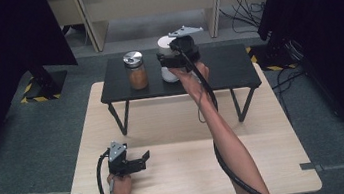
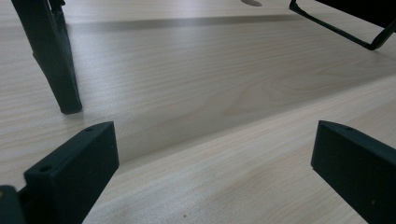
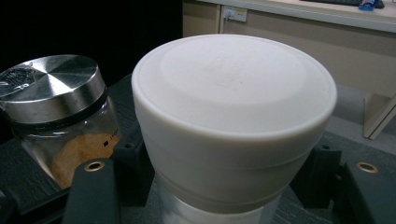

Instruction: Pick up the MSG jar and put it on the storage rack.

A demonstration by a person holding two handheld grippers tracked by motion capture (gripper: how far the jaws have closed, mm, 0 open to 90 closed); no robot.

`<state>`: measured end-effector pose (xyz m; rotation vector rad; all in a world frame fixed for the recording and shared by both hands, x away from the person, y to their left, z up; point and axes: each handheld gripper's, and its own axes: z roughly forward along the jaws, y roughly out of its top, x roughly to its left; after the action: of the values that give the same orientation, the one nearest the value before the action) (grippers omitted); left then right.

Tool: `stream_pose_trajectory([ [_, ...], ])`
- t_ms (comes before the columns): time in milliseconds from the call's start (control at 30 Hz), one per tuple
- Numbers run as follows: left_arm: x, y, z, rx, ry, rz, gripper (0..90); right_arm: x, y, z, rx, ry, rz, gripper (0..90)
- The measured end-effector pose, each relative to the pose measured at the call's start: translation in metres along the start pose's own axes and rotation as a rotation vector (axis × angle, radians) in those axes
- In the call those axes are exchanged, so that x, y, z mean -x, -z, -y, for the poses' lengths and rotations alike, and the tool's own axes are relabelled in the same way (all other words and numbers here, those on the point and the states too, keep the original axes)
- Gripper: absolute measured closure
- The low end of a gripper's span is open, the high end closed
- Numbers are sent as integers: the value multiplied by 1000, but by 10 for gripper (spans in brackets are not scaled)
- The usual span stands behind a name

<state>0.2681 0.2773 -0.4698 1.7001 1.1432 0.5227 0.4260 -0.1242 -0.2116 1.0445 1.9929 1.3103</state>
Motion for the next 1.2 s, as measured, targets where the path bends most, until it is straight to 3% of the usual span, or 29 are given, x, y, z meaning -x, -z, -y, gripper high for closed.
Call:
stream_pose_trajectory([
  [67,1,0,0,0,-5,-1,0,2,0,-2,-13,1,-8,314],
  [167,0,0,0,-1,-3,-1,0,3,3,-4,-22,6,-4,79],
  [267,1,0,0,0,-4,-2,0,5,7,-4,-31,-5,-2,4],
  [367,1,0,0,-2,-5,-2,0,8,13,-3,-40,-7,-15,4],
  [533,1,0,0,-2,-5,-2,0,23,39,4,-42,43,-132,3],
  [767,1,0,-1,-3,-5,-4,0,29,76,23,-22,62,-211,3],
  [833,1,0,0,-1,-2,-5,0,32,92,35,0,60,-246,3],
  [967,2,0,0,-2,-5,-6,0,38,107,50,17,75,-296,3],
  [1200,2,0,-1,-4,-7,-7,0,47,133,104,18,62,-365,3],
])
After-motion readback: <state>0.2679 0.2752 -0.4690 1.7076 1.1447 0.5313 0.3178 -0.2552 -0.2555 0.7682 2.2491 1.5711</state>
